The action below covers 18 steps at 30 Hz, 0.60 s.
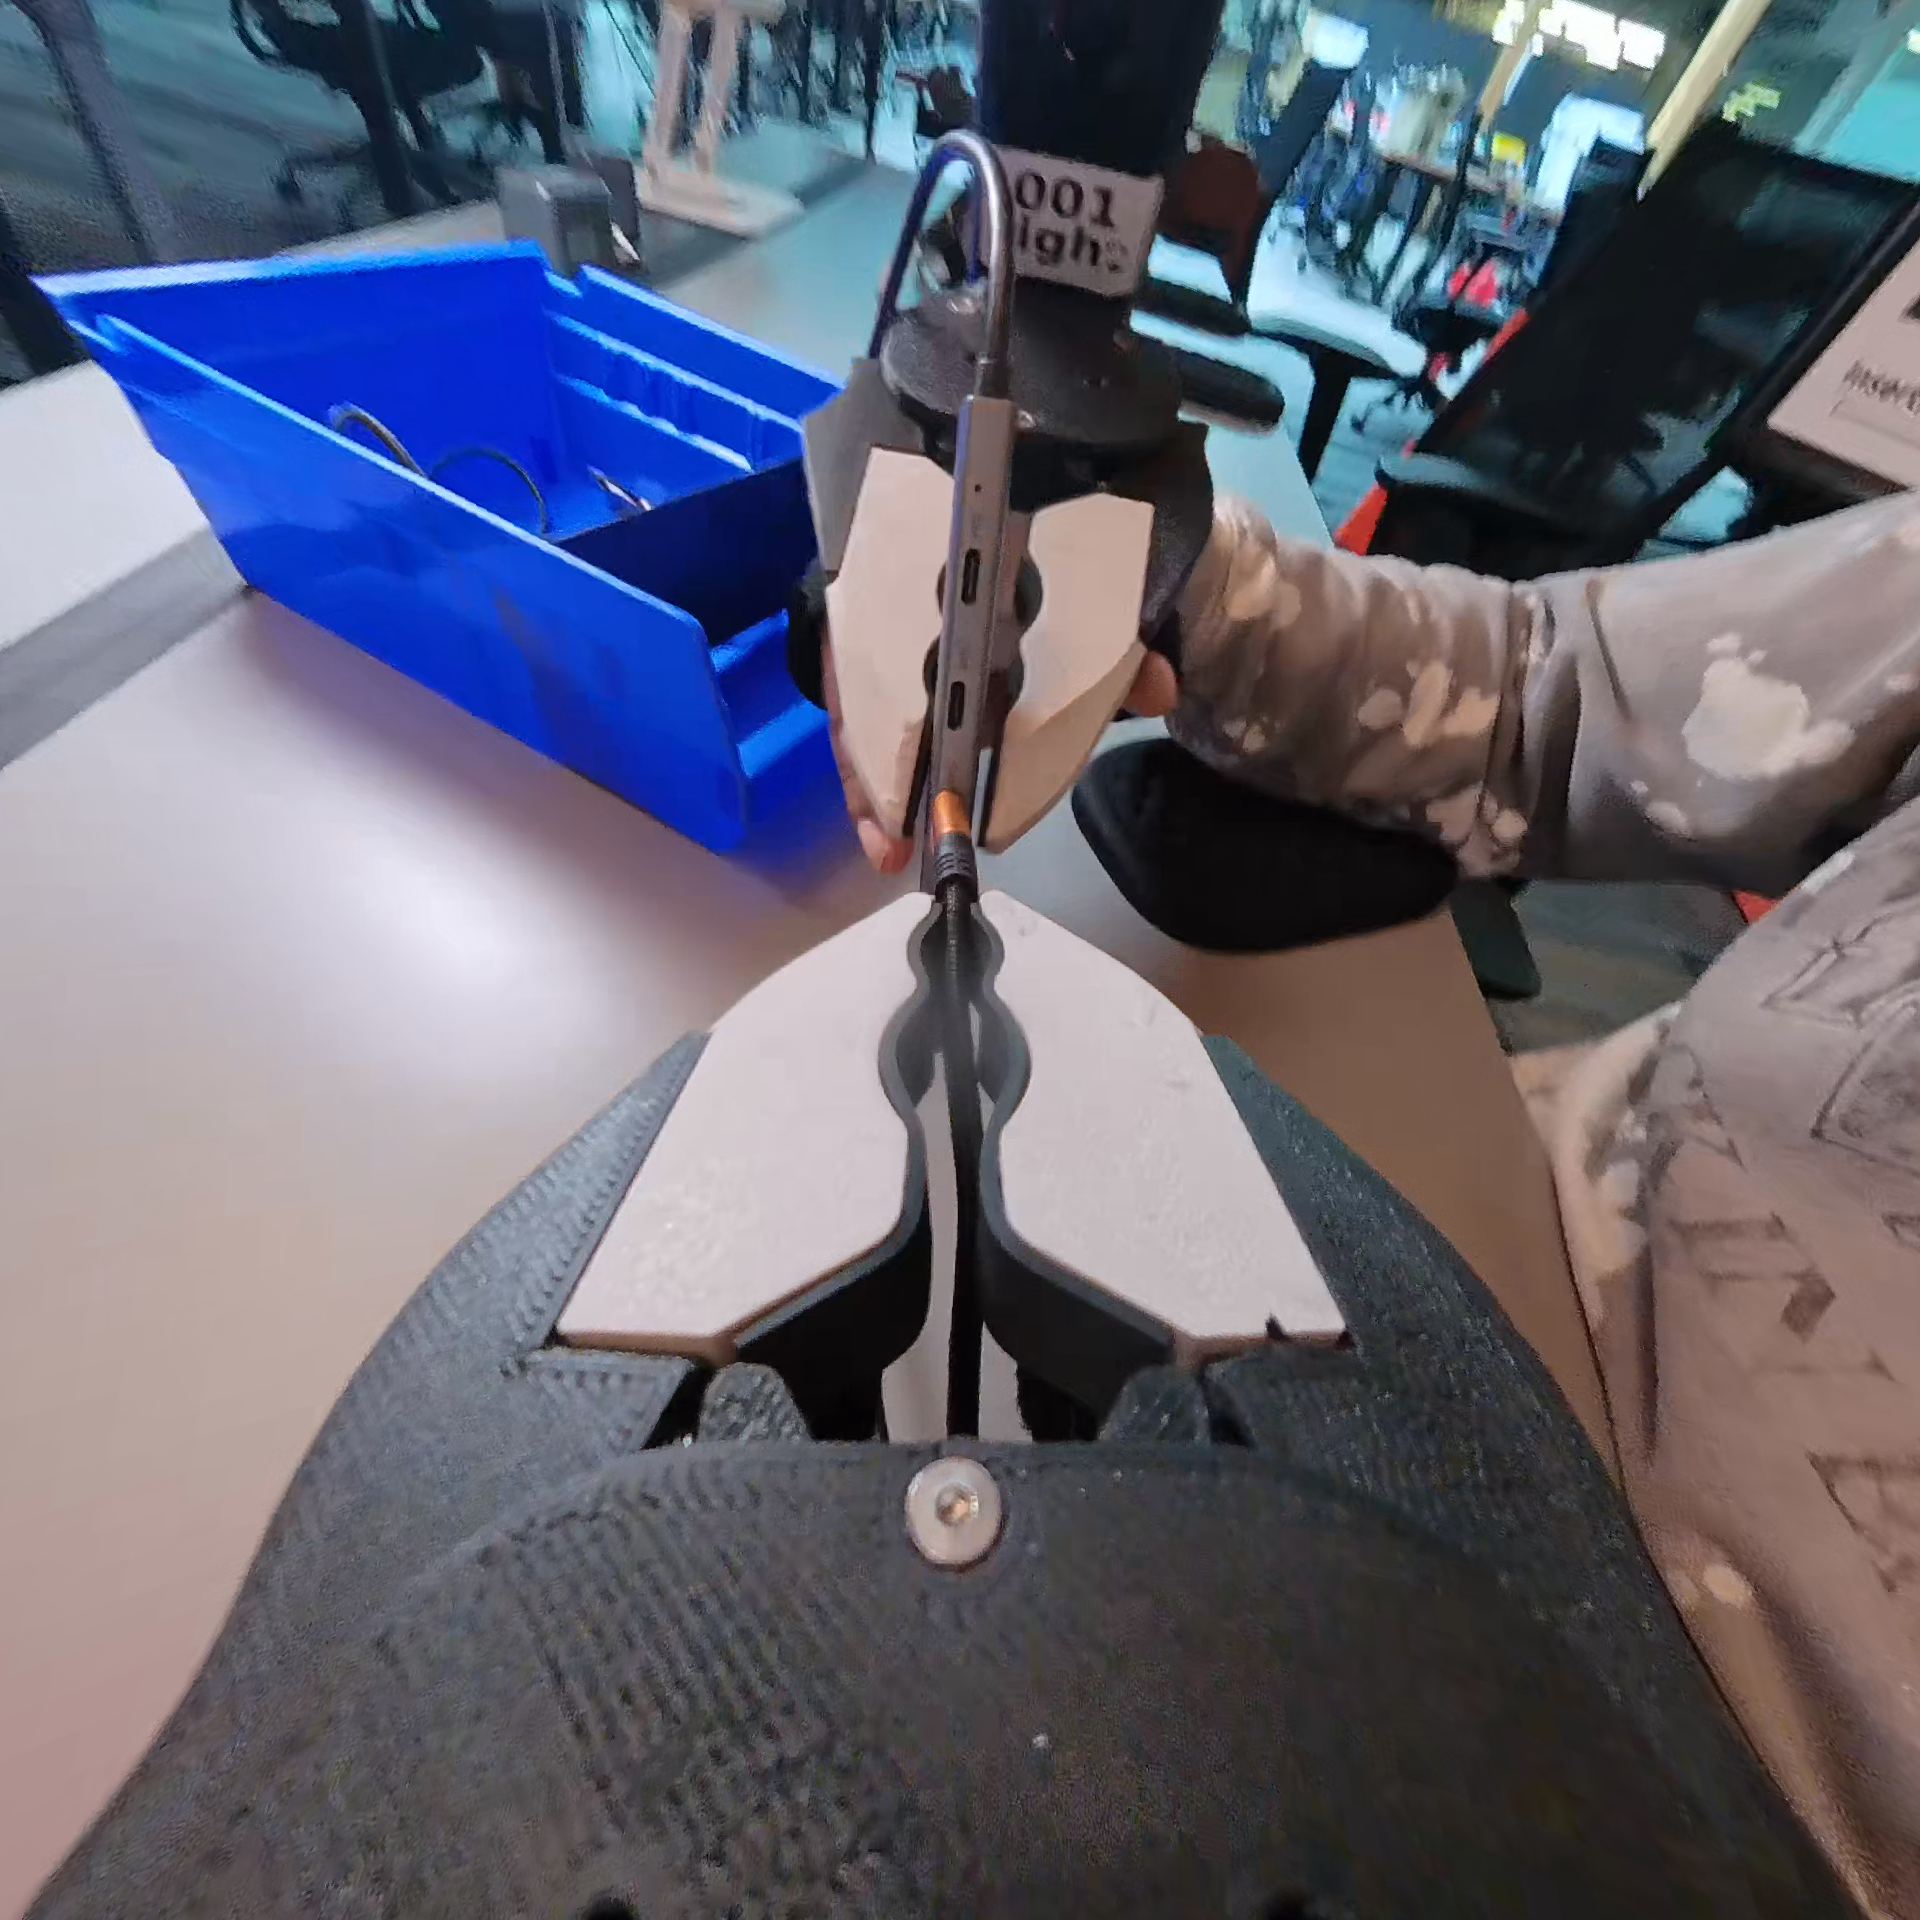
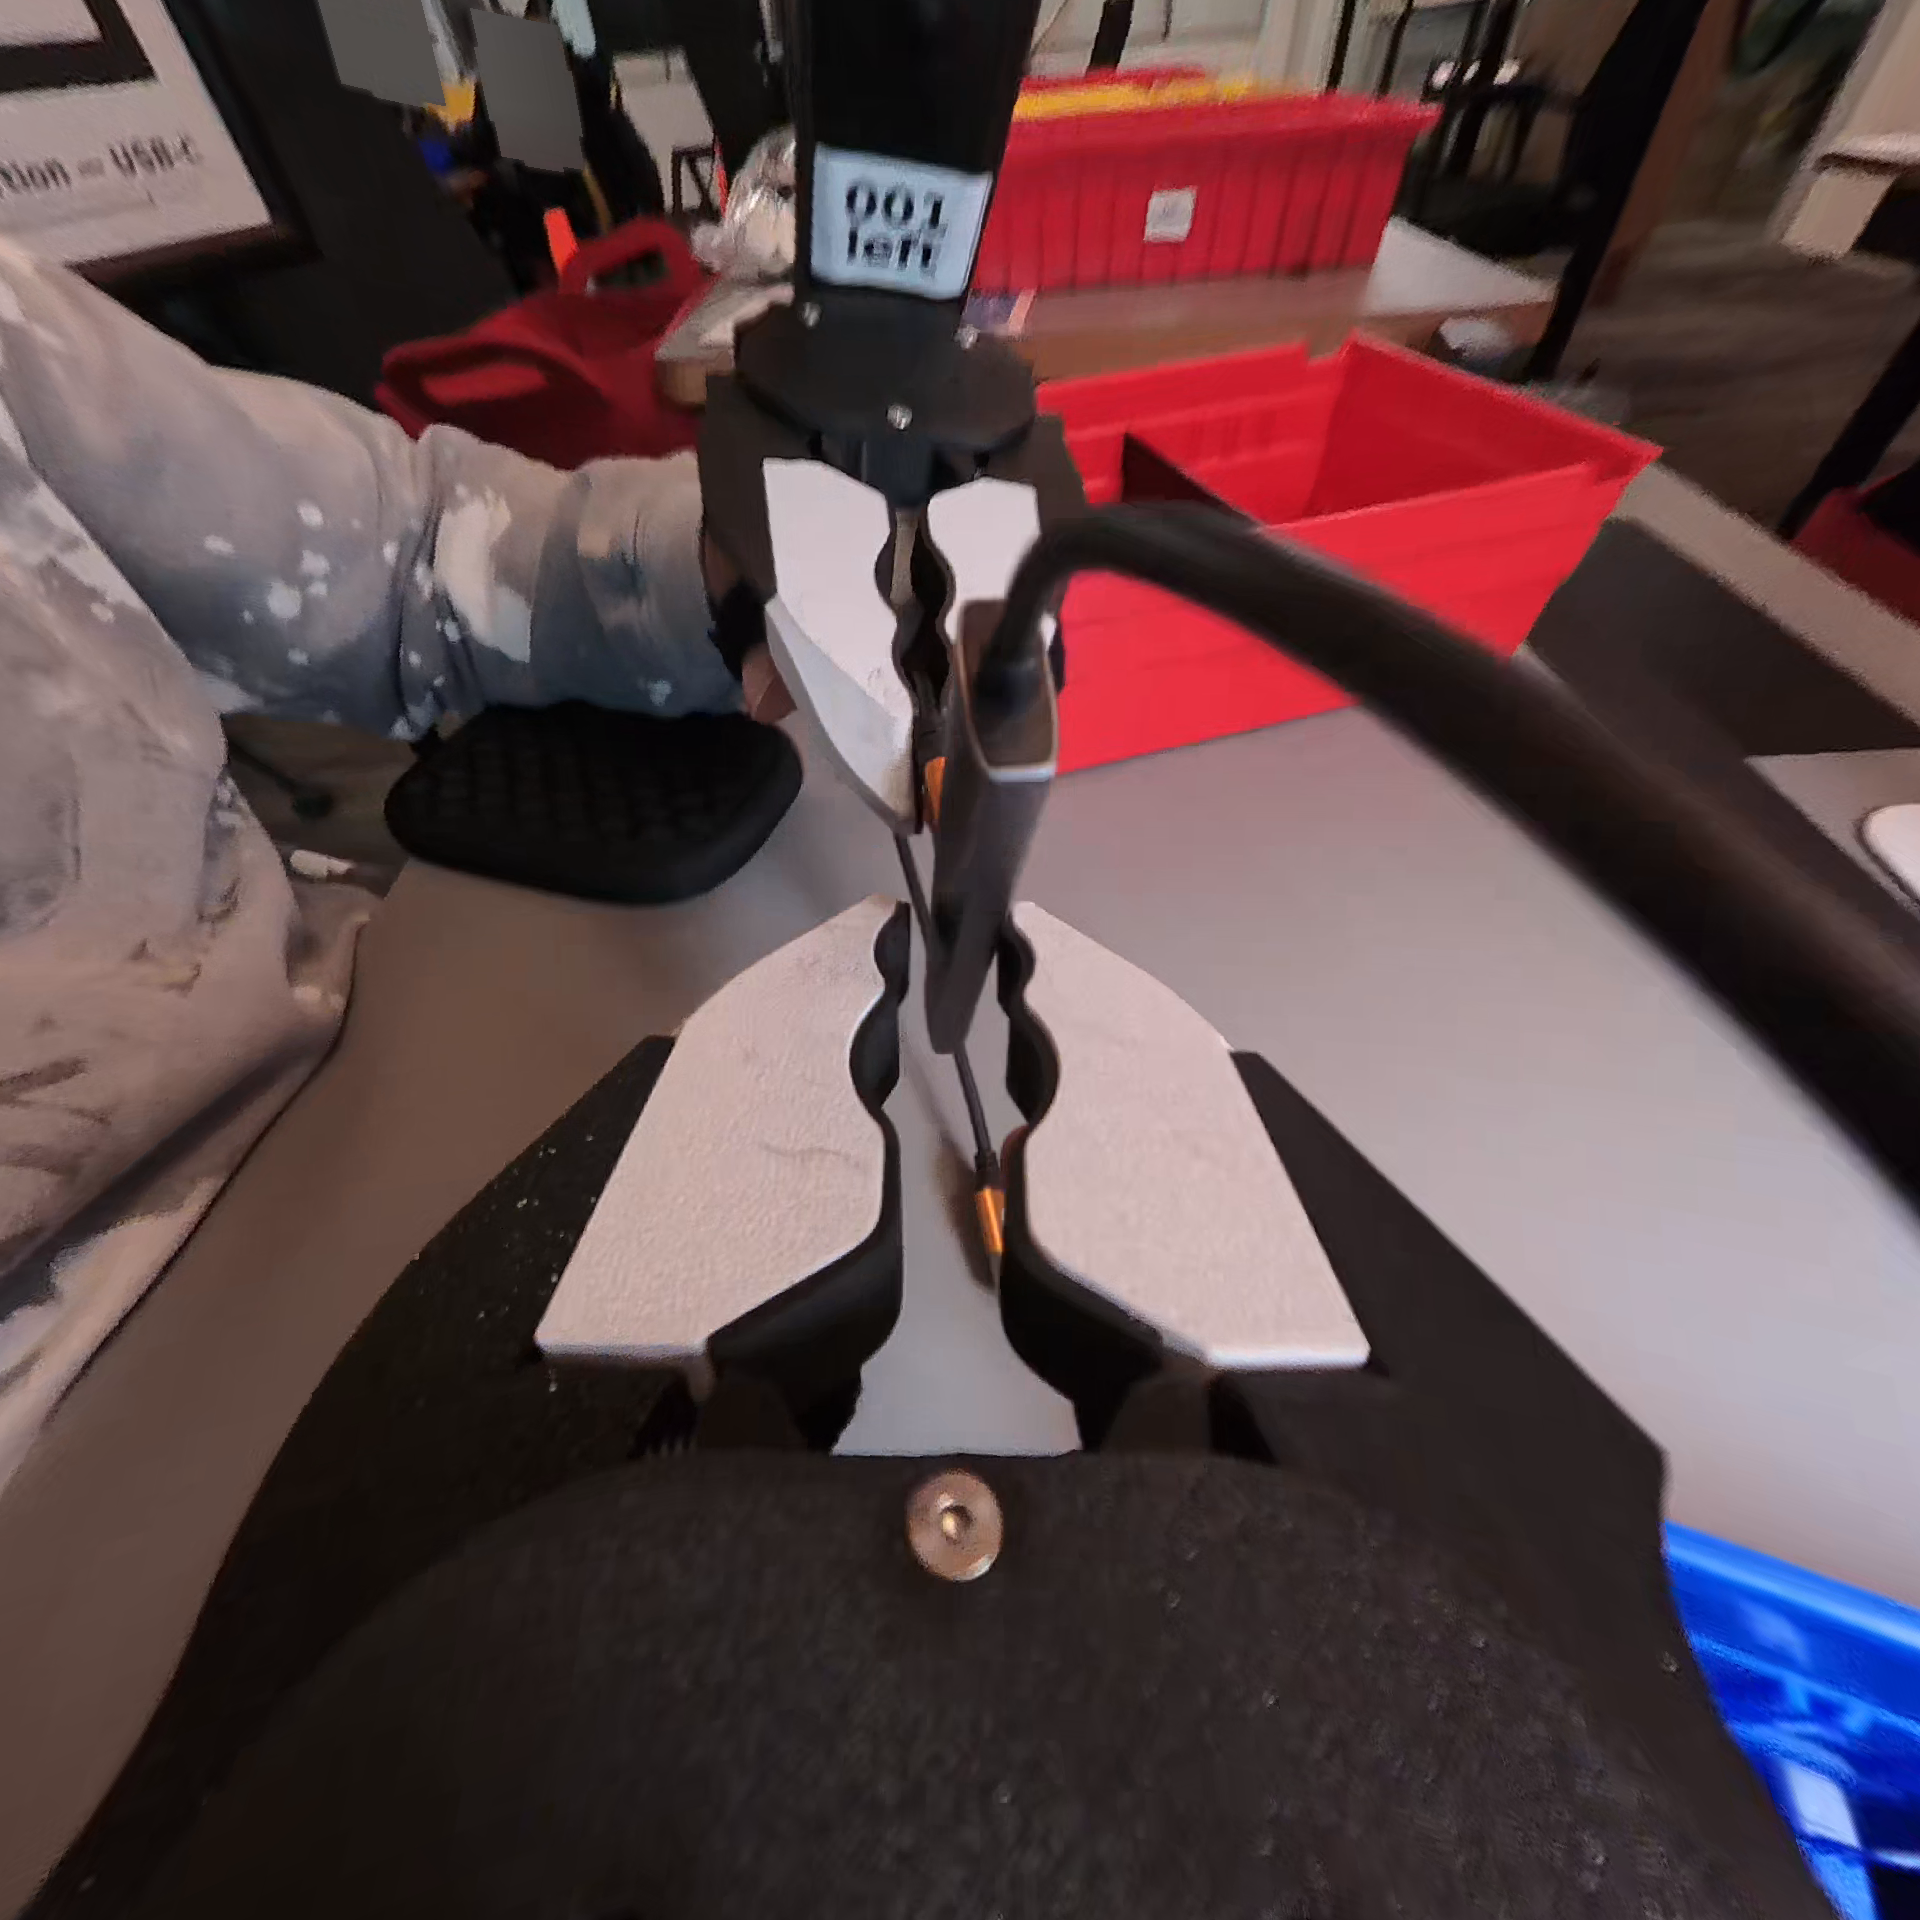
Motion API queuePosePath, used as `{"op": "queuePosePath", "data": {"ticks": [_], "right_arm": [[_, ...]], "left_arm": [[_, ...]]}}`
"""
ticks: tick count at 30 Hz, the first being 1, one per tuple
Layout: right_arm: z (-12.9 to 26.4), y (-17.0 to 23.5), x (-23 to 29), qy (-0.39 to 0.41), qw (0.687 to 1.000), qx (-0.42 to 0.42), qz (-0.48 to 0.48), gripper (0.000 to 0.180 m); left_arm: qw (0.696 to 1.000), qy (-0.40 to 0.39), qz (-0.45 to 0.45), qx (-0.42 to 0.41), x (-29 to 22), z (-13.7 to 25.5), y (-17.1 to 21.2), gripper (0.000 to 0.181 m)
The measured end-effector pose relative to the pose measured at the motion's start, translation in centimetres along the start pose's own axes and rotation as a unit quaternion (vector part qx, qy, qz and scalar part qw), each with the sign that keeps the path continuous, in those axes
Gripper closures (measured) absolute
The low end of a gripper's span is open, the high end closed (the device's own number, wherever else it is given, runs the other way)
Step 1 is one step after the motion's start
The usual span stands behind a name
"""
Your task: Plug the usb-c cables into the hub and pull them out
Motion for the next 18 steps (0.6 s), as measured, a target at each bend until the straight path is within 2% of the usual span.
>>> {"op": "queuePosePath", "data": {"ticks": [4,6,8,11,14,18], "right_arm": [[0.7,-0.8,0.5,0.000,0.999,-0.042,-0.001,0.170],[1.1,-1.1,1.0,0.006,0.999,-0.053,0.009,0.170],[1.9,-1.5,1.6,0.009,0.998,-0.066,0.012,0.170],[3.7,-1.3,2.1,0.026,0.996,-0.081,0.009,0.170],[4.9,-0.6,2.5,0.031,0.995,-0.096,-0.001,0.170],[5.3,-0.3,2.8,0.034,0.994,-0.105,-0.002,0.170]], "left_arm": [[1.000,0.011,0.005,-0.001,-0.5,0.0,0.3,0.178],[1.000,0.011,-0.004,-0.008,-0.7,0.9,-0.6,0.168],[0.999,-0.009,-0.018,-0.029,-0.1,3.4,-2.6,0.158],[0.997,-0.069,-0.024,-0.035,2.7,8.9,-5.2,0.154],[0.988,-0.147,-0.024,0.044,7.4,13.3,-4.0,0.154],[0.948,-0.222,-0.042,0.226,14.1,16.5,2.4,0.154]]}}
Point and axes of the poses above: each gripper's, where its closed fingertips meet, z back along the fingers, y out of its underside, x = y × z across the jaws, the point moved 2 cm from there along z, back along the fingers, and after that the axes turned 11 degrees about -y, right-handed, at the moved point
